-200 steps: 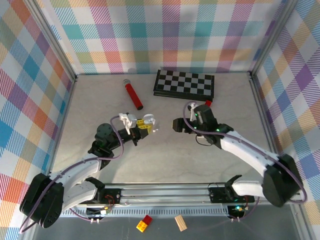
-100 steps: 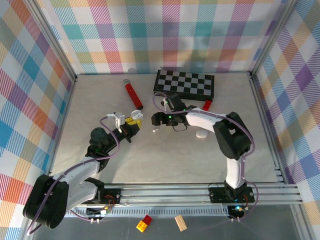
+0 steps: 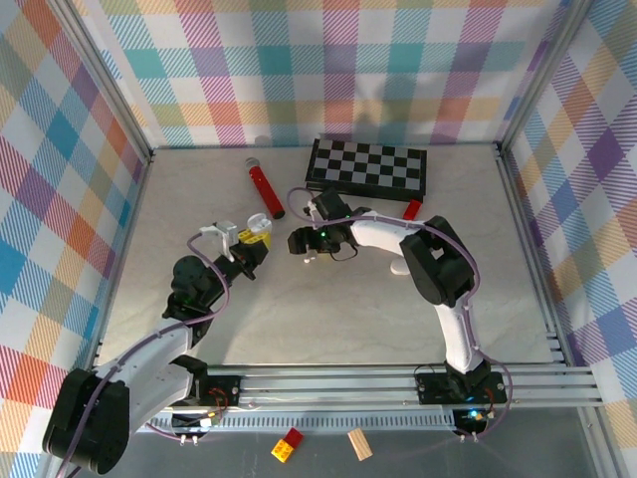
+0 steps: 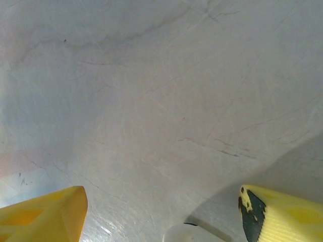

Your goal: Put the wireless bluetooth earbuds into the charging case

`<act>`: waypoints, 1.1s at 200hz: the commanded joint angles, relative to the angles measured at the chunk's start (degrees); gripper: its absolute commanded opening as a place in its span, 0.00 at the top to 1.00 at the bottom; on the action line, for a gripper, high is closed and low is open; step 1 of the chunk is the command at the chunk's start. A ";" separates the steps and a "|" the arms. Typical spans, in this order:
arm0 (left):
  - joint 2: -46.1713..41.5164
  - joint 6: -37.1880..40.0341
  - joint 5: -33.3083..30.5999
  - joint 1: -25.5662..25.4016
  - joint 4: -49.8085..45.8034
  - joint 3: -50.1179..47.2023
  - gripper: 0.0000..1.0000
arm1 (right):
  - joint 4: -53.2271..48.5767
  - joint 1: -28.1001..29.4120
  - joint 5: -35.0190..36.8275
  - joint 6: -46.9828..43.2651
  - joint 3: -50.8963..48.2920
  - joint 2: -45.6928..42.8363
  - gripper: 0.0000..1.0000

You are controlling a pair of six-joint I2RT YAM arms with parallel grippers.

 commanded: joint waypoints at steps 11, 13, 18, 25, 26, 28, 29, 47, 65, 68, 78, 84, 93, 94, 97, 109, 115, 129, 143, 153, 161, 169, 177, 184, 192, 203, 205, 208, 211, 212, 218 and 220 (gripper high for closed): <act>-2.66 -0.99 -2.02 1.92 -1.44 -0.81 0.96 | -2.66 1.99 -2.06 -1.92 -3.16 -2.27 0.22; -2.69 -0.99 -2.01 2.06 -1.51 -0.82 0.96 | -2.68 2.08 -2.11 -1.92 -3.29 -2.44 0.23; -2.78 -1.06 -1.94 2.38 -1.69 -0.75 0.96 | -2.82 2.34 -2.15 -2.00 -3.64 -2.88 0.23; -2.72 -1.16 -1.92 2.85 -1.86 -0.65 0.96 | -2.88 2.63 -1.94 -2.13 -4.18 -3.52 0.24; -2.71 -1.16 -1.92 2.89 -1.85 -0.65 0.96 | -2.90 2.69 -1.87 -2.11 -4.28 -3.60 0.25; -2.70 -1.23 -1.98 3.03 -1.92 -0.65 0.96 | -3.00 2.78 -1.82 -2.10 -4.38 -3.85 0.25; -2.65 -1.25 -2.00 3.11 -1.89 -0.65 0.96 | -3.05 2.85 -1.77 -2.14 -4.47 -3.94 0.25; -2.39 -1.82 -2.34 4.29 -1.76 -0.65 0.96 | -3.32 3.50 -0.87 -2.03 -5.57 -5.56 0.28; -2.51 -2.29 -3.11 5.65 -1.85 -0.65 0.96 | -3.99 3.95 0.24 -2.10 -5.98 -6.85 0.30; -2.52 -2.31 -3.26 5.89 -1.84 -0.65 0.96 | -4.16 4.04 0.53 -2.09 -6.04 -7.04 0.30; -2.74 -2.55 -3.58 6.85 -2.06 -0.65 0.96 | -4.73 4.23 2.11 -2.08 -5.97 -7.59 0.31; -2.92 -2.65 -3.74 7.41 -2.29 -0.65 0.96 | -5.39 4.40 3.35 -2.01 -5.67 -7.84 0.31; -3.17 -2.92 -4.00 8.10 -2.51 -0.69 0.96 | -7.07 4.55 5.79 -1.86 -4.77 -7.89 0.31; -3.15 -2.92 -4.01 8.15 -2.58 -0.67 0.96 | -7.23 4.57 6.08 -1.80 -4.62 -7.89 0.31; -3.23 -2.99 -4.09 8.34 -2.67 -0.73 0.96 | -8.11 4.59 7.01 -1.59 -4.18 -7.83 0.31; -3.56 -3.13 -4.86 9.06 -3.06 -0.82 0.96 | -11.52 4.68 10.26 -1.00 -1.94 -7.17 0.31; -3.72 -3.11 -5.21 9.24 -3.17 -0.91 0.96 | -13.31 4.68 11.80 -0.62 -0.71 -6.64 0.31; -3.75 -3.07 -5.99 9.67 -3.52 -0.96 0.96 | -18.18 4.77 15.02 0.68 2.92 -4.81 0.31; -3.98 -3.19 -6.96 9.86 -3.63 -1.09 0.96 | -22.62 4.86 17.51 2.40 6.95 -2.51 0.34; -3.96 -3.09 -7.27 10.04 -3.78 -1.01 0.96 | -24.15 5.02 17.77 2.43 8.97 -1.36 0.36; -3.89 -3.02 -7.37 10.12 -3.85 -0.95 0.96 | -24.74 5.35 18.76 2.63 10.13 -0.71 0.40; -3.78 -2.84 -7.13 10.17 -4.06 -0.77 0.96 | -25.36 5.71 19.86 2.88 11.41 0.03 0.45; -3.68 -2.75 -6.86 10.22 -4.39 -0.48 0.96 | -25.86 5.99 20.02 2.66 12.67 0.85 0.47; -3.55 -2.62 -6.67 10.22 -4.53 -0.40 0.96 | -26.54 6.12 20.23 2.77 13.90 1.65 0.48; -3.52 -2.66 -6.58 10.29 -4.41 -0.47 0.96 | -27.40 6.35 20.18 2.76 15.26 2.71 0.51; -3.41 -2.64 -6.50 10.30 -4.31 -0.48 0.96 | -28.59 6.61 20.20 2.70 17.16 4.27 0.52; -3.47 -2.66 -6.49 10.31 -4.29 -0.48 0.96 | -28.76 6.68 20.18 2.68 17.39 4.48 0.52; -3.36 -2.62 -6.37 10.27 -4.26 -0.48 0.96 | -28.90 6.77 20.17 2.75 17.80 4.83 0.53; -3.36 -2.66 -6.36 10.28 -4.28 -0.48 0.96 | -29.06 6.83 20.03 2.81 18.08 5.19 0.54; -3.38 -2.66 -6.34 10.30 -4.25 -0.48 0.96 | -29.08 6.86 19.97 2.73 18.19 5.28 0.54; -3.31 -2.66 -6.18 10.31 -4.15 -0.48 0.96 | -29.23 6.96 19.68 2.73 18.73 5.82 0.54; -3.29 -2.66 -6.15 10.31 -4.18 -0.54 0.96 | -29.27 7.03 19.63 2.74 18.91 5.99 0.55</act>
